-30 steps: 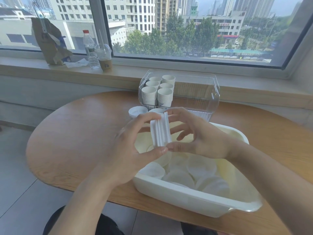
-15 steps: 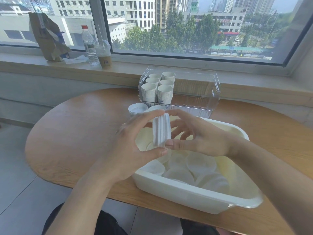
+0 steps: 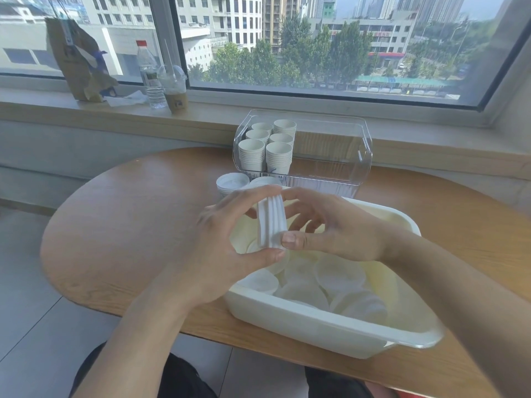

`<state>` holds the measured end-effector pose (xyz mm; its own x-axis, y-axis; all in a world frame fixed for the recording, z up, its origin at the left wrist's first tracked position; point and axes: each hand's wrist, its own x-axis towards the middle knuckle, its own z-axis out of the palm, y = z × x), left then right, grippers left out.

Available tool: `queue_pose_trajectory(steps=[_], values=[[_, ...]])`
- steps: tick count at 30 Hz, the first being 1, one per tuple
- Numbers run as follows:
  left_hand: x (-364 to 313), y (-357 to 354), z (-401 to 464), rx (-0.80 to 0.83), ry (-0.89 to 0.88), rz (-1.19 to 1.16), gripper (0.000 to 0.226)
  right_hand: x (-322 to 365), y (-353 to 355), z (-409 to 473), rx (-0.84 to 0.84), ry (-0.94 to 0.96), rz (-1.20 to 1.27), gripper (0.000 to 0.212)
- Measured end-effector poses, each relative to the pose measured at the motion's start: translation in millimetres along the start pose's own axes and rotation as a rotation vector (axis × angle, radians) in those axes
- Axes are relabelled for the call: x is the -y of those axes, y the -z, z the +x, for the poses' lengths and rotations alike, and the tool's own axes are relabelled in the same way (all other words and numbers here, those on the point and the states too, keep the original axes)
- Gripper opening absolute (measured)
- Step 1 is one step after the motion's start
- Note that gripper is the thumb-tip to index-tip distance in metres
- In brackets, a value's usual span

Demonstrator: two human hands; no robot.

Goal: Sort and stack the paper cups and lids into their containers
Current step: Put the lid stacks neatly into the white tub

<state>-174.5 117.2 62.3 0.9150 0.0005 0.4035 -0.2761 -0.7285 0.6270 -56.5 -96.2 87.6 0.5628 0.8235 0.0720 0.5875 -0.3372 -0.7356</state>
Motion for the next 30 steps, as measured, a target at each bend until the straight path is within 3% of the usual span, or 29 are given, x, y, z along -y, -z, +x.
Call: queue_pose_trajectory(steps=[5, 8, 11, 15, 22, 30], values=[[5.6, -2.7, -0.2, -0.047, 0.004, 0.006, 0.075, -0.6, -2.5, 0.5, -0.013, 0.01, 0.022, 0.068], [8.6, -3.9, -1.5, -0.078, 0.018, 0.019, 0.076, -4.9, -2.9, 2.3, -0.027, -0.049, -0.039, 0.051], [9.9, -4.5, -3.6, -0.084, 0.023, 0.022, 0.074, -10.6, -4.1, 3.3, 0.092, -0.1, -0.255, 0.027], [9.6, -5.5, -3.9, -0.081, 0.034, 0.007, 0.075, -16.8, -7.6, 2.9, 0.266, -0.172, -0.402, 0.019], [12.9, -4.6, -8.1, -0.068, 0.045, 0.02, 0.079, -19.8, -10.9, -1.0, 0.463, -0.284, -0.436, 0.022], [12.0, -4.2, -12.4, -0.075, 0.038, 0.044, 0.079, -15.2, -12.8, 0.3, 0.433, -0.267, -0.436, 0.026]])
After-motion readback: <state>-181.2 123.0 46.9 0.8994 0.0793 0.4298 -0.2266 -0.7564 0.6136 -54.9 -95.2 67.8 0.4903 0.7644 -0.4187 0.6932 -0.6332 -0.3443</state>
